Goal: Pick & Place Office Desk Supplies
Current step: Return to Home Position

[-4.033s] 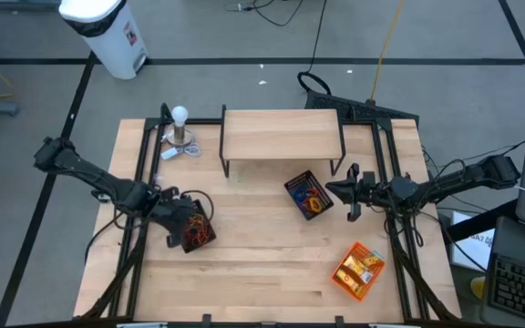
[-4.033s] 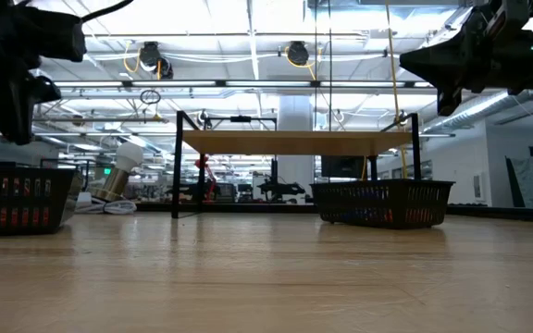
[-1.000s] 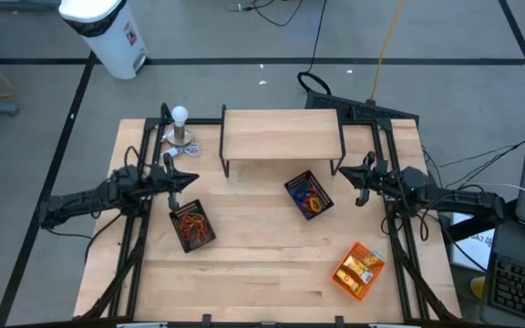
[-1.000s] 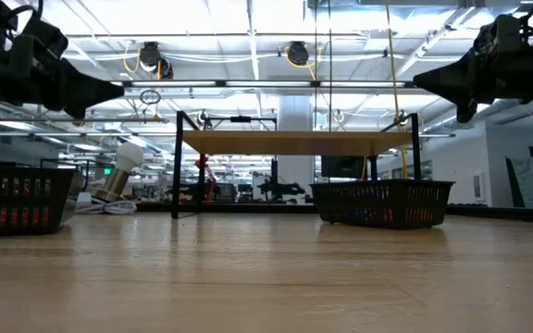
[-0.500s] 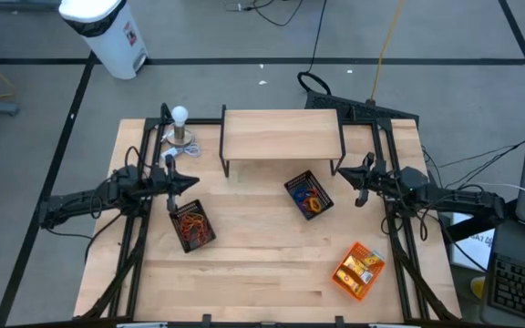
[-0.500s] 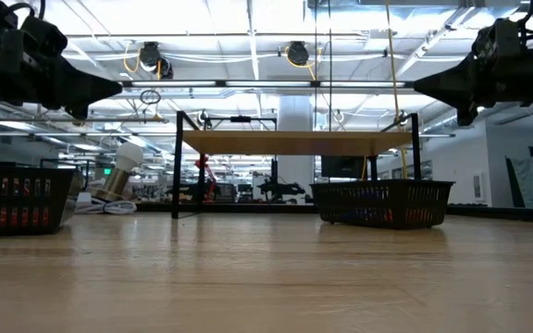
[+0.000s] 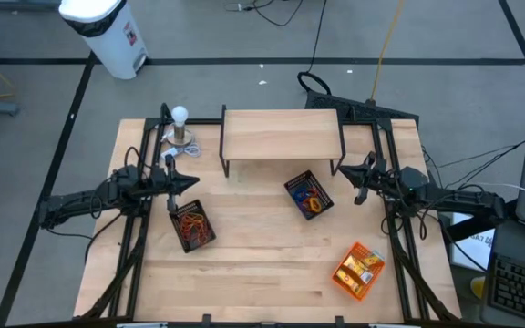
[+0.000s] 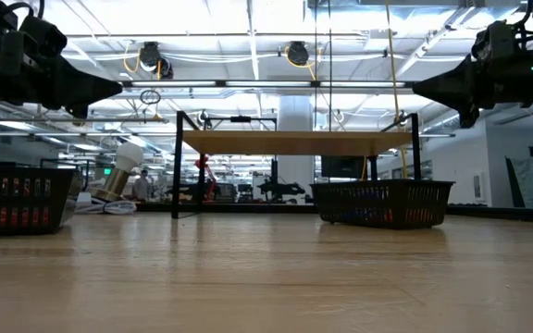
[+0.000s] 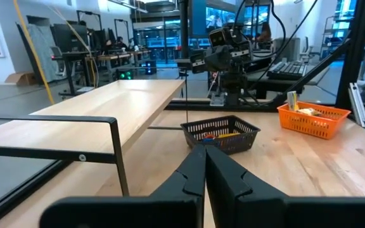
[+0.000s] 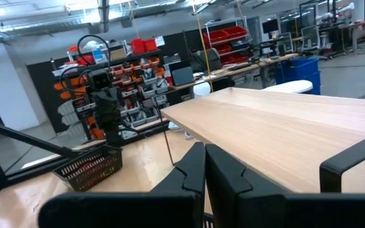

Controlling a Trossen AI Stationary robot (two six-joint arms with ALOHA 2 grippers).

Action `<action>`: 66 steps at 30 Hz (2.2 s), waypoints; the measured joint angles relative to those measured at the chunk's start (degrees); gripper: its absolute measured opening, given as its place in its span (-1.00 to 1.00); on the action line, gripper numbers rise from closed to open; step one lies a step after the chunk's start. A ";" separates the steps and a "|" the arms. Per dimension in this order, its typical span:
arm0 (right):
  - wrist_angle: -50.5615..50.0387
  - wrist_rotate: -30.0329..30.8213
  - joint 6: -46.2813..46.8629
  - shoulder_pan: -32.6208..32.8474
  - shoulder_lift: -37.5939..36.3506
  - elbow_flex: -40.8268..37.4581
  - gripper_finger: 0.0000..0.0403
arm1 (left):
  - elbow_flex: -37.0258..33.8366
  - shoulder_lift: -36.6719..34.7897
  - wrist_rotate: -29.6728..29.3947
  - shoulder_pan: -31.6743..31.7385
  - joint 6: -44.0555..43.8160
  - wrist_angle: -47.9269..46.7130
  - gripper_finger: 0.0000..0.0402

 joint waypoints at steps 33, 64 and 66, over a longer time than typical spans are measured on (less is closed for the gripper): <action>0.20 -0.07 -0.02 0.00 0.00 0.00 -1.00 | 0.00 0.00 -0.07 0.00 -0.13 0.14 -0.99; 0.21 -0.07 -0.03 0.00 0.00 0.00 -1.00 | 0.00 0.00 -0.09 0.00 -0.11 0.19 -0.87; 0.20 -0.08 -0.02 0.00 0.00 0.00 -1.00 | 0.00 0.00 -0.09 0.00 -0.13 0.18 -0.87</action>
